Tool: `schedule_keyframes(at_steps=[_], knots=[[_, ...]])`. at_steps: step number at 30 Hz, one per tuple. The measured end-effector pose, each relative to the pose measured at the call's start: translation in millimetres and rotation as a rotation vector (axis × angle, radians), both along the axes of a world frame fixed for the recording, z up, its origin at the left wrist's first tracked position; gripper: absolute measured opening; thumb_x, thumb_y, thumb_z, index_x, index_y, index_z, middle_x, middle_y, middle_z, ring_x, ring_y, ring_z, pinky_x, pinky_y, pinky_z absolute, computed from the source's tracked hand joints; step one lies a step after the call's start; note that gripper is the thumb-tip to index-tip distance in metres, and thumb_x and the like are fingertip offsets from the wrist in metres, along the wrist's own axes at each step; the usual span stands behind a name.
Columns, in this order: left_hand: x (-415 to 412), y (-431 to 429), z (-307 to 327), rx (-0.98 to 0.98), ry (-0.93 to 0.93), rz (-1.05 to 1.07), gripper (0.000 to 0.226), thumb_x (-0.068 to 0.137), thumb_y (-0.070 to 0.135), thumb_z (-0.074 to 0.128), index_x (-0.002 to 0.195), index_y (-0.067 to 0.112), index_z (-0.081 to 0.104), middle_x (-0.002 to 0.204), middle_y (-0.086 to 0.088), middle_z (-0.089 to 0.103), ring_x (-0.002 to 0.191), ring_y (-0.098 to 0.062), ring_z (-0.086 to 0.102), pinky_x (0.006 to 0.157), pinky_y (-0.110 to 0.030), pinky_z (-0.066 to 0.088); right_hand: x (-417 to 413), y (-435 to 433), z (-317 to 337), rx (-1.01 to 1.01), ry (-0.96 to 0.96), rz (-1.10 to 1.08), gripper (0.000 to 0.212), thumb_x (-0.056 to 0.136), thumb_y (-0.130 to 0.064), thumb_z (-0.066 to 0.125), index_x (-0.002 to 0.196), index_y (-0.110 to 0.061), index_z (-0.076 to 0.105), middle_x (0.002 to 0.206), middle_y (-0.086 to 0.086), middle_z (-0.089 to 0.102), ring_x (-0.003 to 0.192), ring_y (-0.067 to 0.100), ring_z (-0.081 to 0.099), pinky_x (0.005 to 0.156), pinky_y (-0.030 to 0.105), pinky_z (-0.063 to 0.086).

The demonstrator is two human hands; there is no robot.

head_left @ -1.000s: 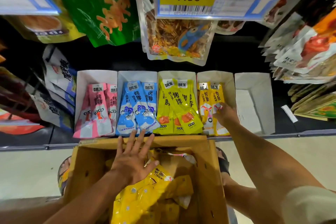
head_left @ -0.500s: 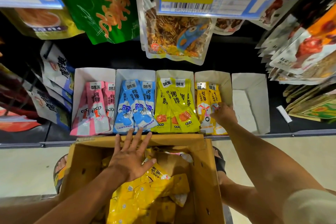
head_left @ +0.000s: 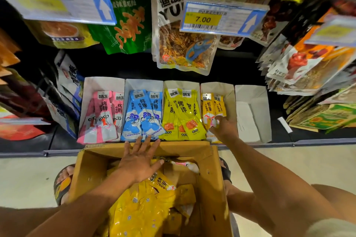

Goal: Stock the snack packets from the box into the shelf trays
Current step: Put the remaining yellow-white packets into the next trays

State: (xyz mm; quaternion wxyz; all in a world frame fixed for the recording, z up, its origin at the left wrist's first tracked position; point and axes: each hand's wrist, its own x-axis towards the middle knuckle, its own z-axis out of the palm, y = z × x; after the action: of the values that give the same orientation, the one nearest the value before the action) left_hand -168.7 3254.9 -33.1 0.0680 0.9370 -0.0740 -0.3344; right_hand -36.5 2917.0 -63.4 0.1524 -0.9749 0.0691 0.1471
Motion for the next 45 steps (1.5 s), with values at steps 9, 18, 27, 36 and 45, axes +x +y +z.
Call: schedule_keyframes(at_steps=[9,18,27,36,45], knots=[[-25.8,1.3,23.7,0.021,-0.142,-0.095,0.072,0.101,0.070,0.016,0.161,0.041,-0.013,0.169,0.006,-0.022,0.155,-0.027,-0.024,0.123,-0.062,-0.013,-68.8,37.7,57.7,-0.077,-0.128,0.217,0.064,0.088,-0.044,0.070,0.145,-0.027,0.046,0.154,0.007,0.041,0.141,0.030,0.037,0.107,0.044,0.041],[-93.9,25.9,23.0,0.112,-0.301,-0.105,0.083,0.088,0.074,-0.007,0.163,0.039,-0.003,0.172,0.000,-0.013,0.157,-0.030,-0.018,0.120,-0.067,-0.012,-145.7,69.7,61.2,-0.022,-0.177,0.427,0.076,0.084,-0.040,0.072,0.150,-0.028,0.036,0.153,0.006,0.037,0.134,0.032,0.044,0.101,0.051,0.049],[-180.1,58.0,-1.3,0.217,-0.245,-0.016,0.083,0.089,0.075,-0.013,0.163,0.040,0.001,0.172,0.003,-0.010,0.158,-0.027,-0.017,0.118,-0.067,-0.015,-215.5,104.3,3.6,-0.031,0.002,0.514,0.074,0.086,-0.042,0.071,0.149,-0.025,0.036,0.150,0.006,0.036,0.134,0.031,0.041,0.103,0.044,0.046],[-269.4,85.9,-45.1,0.176,-0.293,0.041,0.066,0.103,0.068,0.018,0.146,0.034,0.055,0.162,-0.003,0.040,0.155,-0.028,0.026,0.124,-0.065,0.004,-257.4,132.1,-58.4,-0.019,0.331,0.555,0.078,0.086,-0.035,0.074,0.151,-0.022,0.034,0.147,0.008,0.038,0.133,0.032,0.041,0.103,0.044,0.046],[-270.9,91.1,-53.7,0.067,-0.453,0.141,0.055,0.103,0.055,0.026,0.144,0.034,0.056,0.165,-0.001,0.036,0.159,-0.024,0.013,0.126,-0.059,0.000,-298.7,178.8,-116.3,0.078,0.576,0.560,0.063,0.089,-0.033,0.070,0.146,-0.020,0.045,0.138,0.014,0.054,0.127,0.032,0.052,0.099,0.038,0.047]])
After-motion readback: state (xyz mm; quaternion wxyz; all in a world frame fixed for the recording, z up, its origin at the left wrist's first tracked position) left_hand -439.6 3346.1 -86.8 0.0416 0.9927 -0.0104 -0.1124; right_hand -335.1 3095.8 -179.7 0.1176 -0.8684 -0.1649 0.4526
